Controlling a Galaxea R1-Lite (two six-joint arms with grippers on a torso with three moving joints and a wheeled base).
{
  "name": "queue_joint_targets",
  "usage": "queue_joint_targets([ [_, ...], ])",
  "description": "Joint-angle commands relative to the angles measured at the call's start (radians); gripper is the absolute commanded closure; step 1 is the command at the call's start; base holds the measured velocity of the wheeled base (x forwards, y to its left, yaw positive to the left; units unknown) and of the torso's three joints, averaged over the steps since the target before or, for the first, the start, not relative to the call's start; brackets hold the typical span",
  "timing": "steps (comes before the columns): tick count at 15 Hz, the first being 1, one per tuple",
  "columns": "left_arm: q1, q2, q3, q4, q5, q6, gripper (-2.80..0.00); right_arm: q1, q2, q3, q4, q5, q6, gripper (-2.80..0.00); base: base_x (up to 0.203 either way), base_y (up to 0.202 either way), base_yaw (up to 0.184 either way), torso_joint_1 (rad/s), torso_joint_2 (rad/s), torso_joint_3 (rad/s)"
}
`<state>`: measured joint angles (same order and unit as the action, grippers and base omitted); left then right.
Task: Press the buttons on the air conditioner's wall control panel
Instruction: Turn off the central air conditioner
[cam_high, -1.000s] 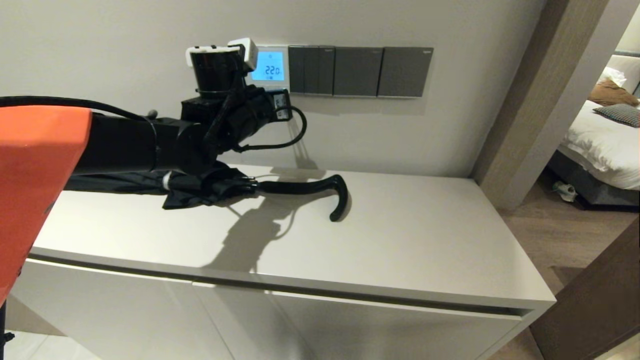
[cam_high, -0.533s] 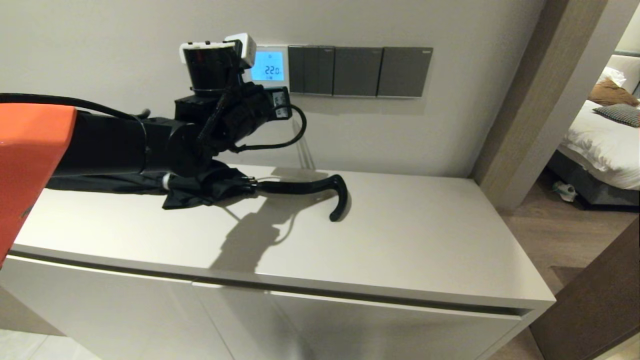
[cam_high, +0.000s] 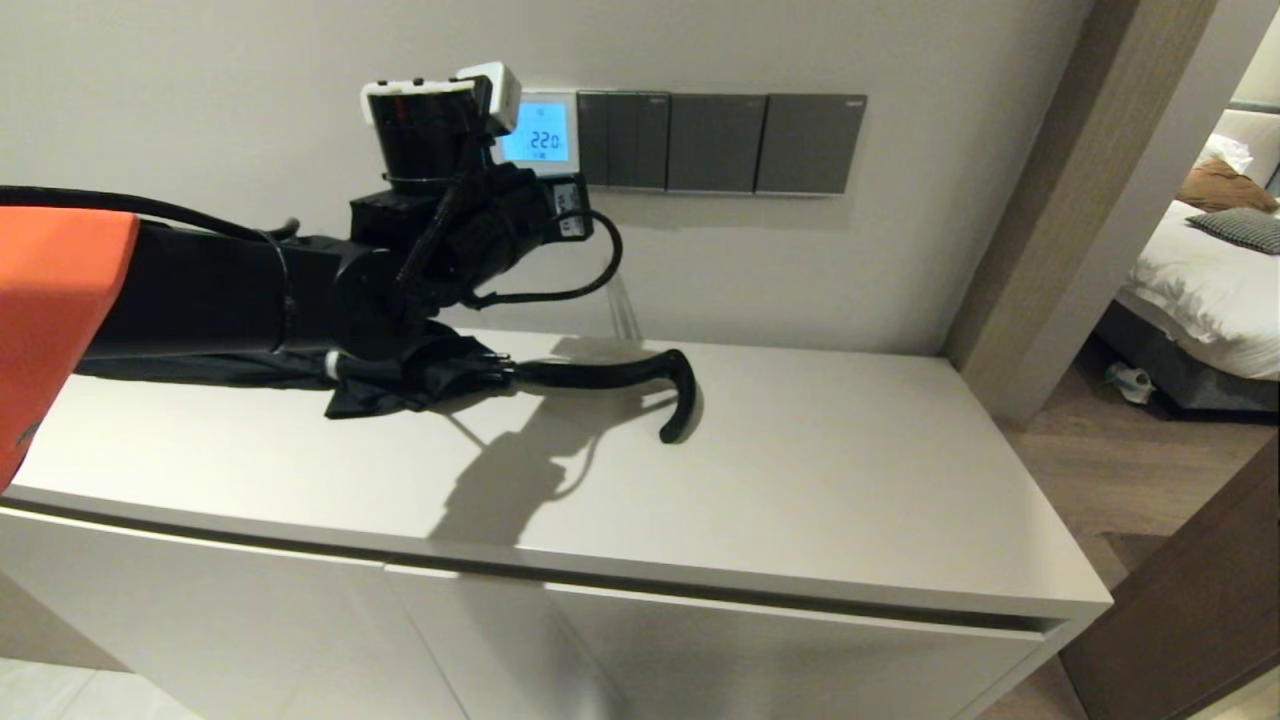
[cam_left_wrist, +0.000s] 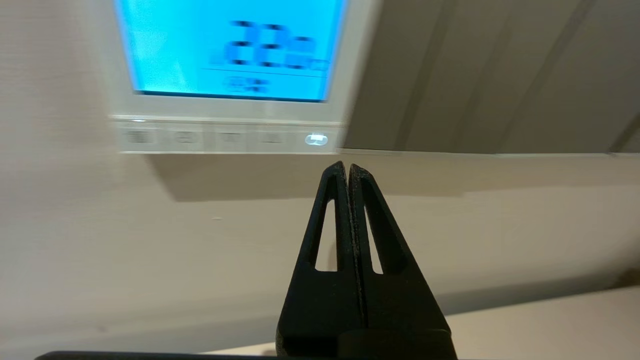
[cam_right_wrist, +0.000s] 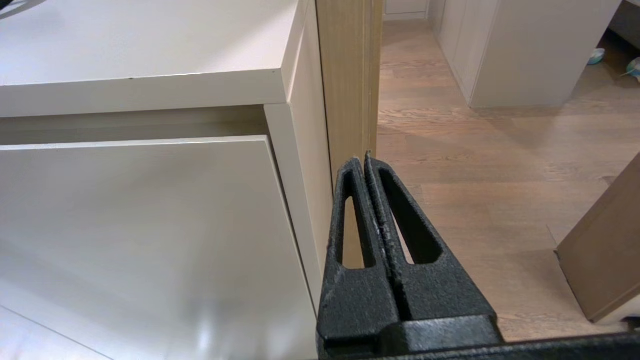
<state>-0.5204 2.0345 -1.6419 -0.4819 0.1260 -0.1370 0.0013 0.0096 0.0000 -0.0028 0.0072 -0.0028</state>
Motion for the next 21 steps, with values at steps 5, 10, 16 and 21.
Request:
queue_joint_targets([
  [5, 0.002, 0.041, -0.052, 0.008, 0.006, -0.003, 0.0, 0.0, 0.0, 0.0, 0.0, 0.0, 0.0, 0.0, 0.0, 0.0, 0.0, 0.0, 0.0, 0.0],
  [10, 0.017, 0.081, -0.09, 0.009, 0.009, -0.004, 0.0, 0.0, 0.0, 0.0, 0.0, 0.0, 0.0, 0.0, 0.0, 0.0, 0.0, 0.0, 0.0, 0.0],
  [16, 0.033, 0.081, -0.102, 0.009, 0.011, -0.004, 0.0, 0.0, 0.0, 0.0, 0.0, 0.0, 0.0, 0.0, 0.0, 0.0, 0.0, 0.0, 0.0, 0.0],
  [21, 0.037, 0.062, -0.081, -0.001, 0.011, -0.004, 0.0, 0.0, 0.0, 0.0, 0.0, 0.0, 0.0, 0.0, 0.0, 0.0, 0.0, 0.0, 0.0, 0.0],
])
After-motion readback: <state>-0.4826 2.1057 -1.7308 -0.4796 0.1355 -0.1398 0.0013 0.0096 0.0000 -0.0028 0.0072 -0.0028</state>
